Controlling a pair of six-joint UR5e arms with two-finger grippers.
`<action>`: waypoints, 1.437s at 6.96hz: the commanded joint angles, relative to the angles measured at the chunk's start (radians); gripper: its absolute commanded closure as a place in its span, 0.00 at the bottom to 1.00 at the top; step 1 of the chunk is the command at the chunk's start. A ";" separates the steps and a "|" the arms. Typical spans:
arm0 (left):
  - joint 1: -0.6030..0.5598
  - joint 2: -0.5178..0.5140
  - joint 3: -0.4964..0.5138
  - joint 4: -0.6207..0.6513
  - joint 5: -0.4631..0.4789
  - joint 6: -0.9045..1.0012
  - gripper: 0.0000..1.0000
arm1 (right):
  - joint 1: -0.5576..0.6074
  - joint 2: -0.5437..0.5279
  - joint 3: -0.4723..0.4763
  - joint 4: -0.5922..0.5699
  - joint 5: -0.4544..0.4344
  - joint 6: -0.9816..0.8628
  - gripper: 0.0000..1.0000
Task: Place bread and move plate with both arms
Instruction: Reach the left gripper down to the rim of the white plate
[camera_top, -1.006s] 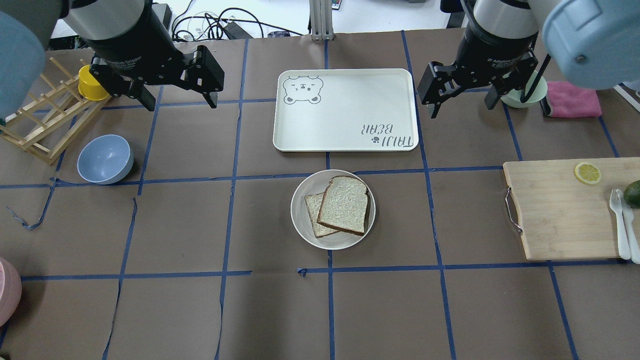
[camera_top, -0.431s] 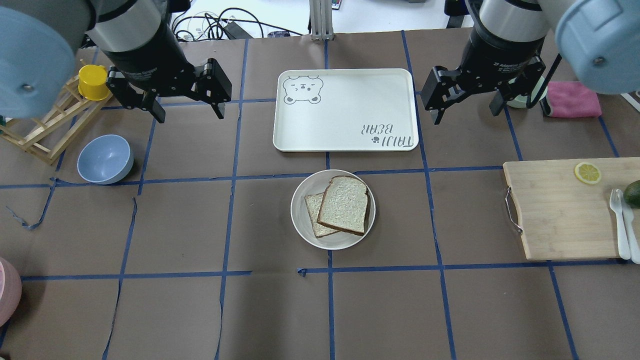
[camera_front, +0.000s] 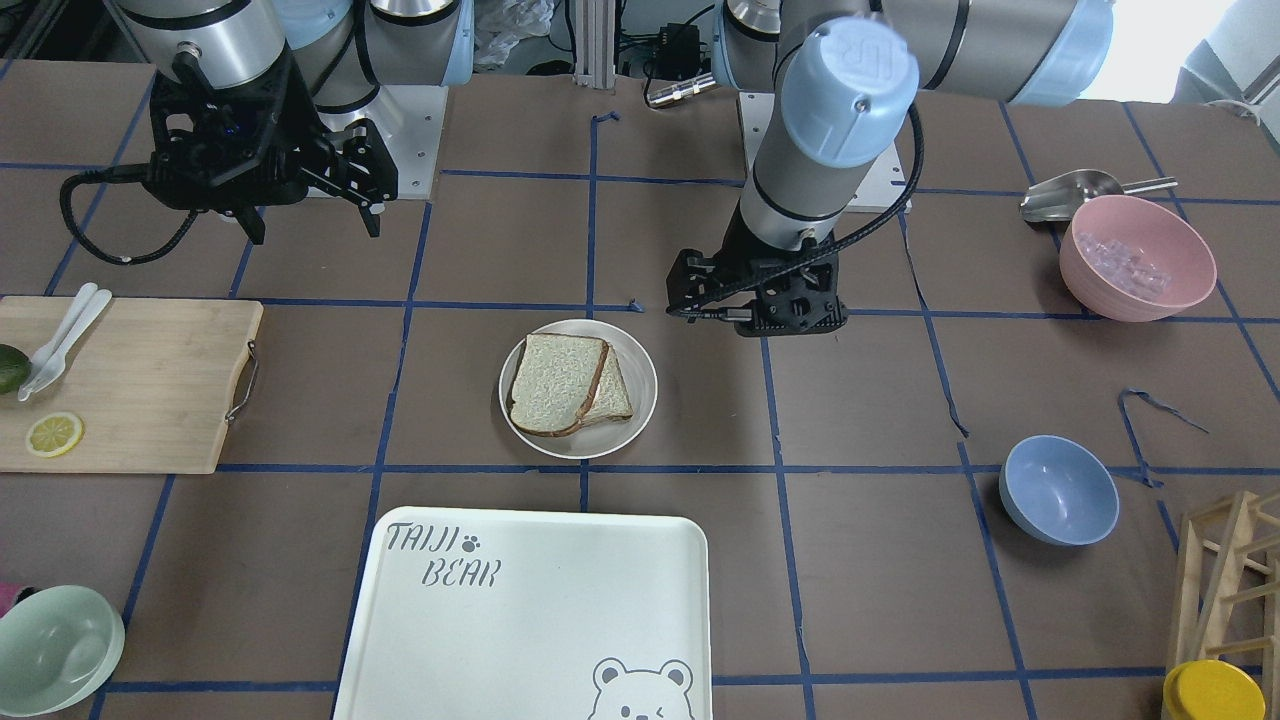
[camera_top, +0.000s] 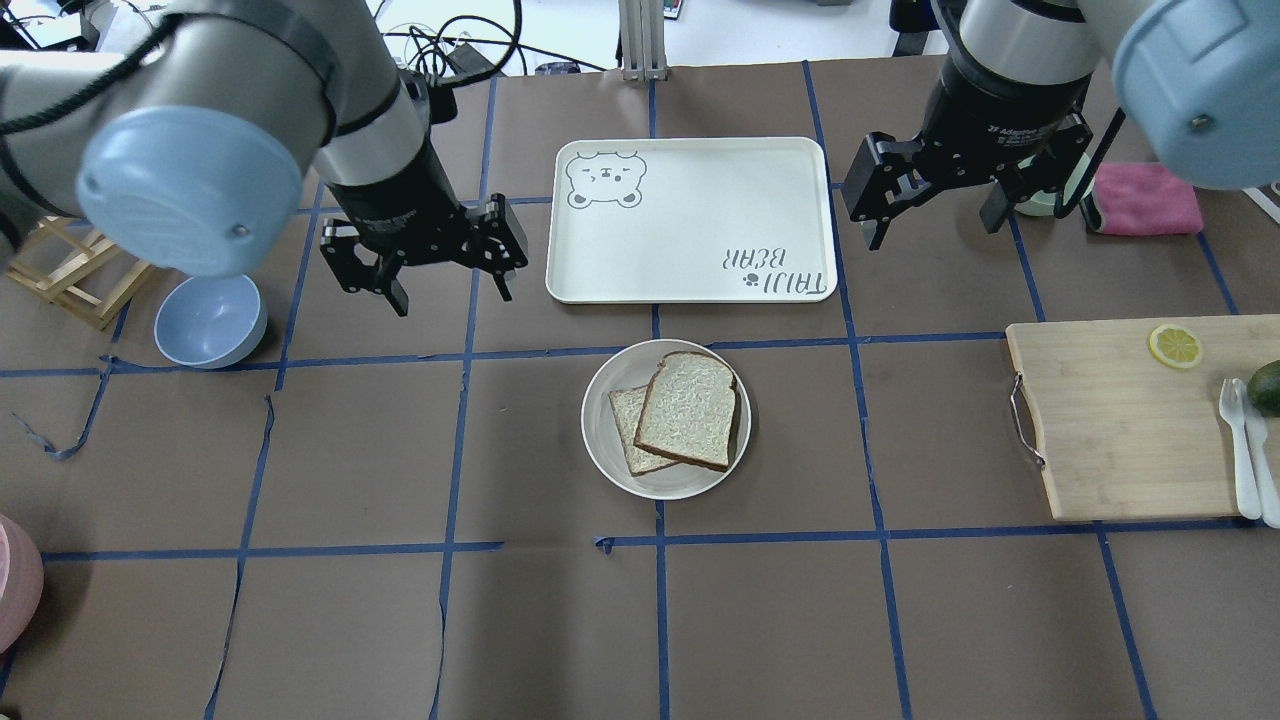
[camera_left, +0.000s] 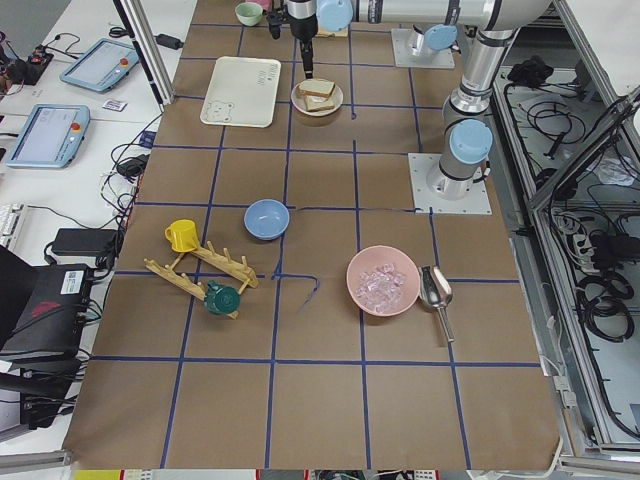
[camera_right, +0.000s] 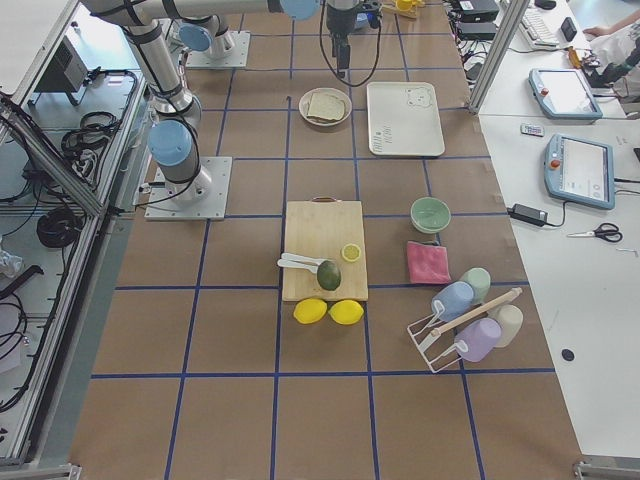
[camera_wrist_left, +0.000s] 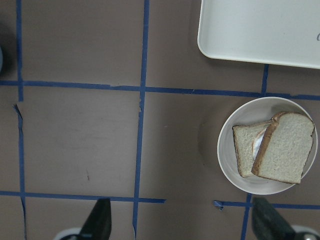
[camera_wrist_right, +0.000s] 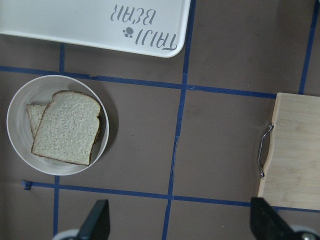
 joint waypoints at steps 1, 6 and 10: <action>-0.050 -0.092 -0.169 0.276 -0.022 -0.006 0.00 | 0.001 0.001 0.000 -0.011 -0.002 0.001 0.00; -0.099 -0.192 -0.257 0.474 -0.024 -0.006 0.26 | -0.001 -0.001 -0.001 -0.010 -0.005 0.001 0.00; -0.098 -0.201 -0.254 0.511 -0.021 0.001 1.00 | -0.001 0.001 -0.001 -0.013 -0.006 0.001 0.00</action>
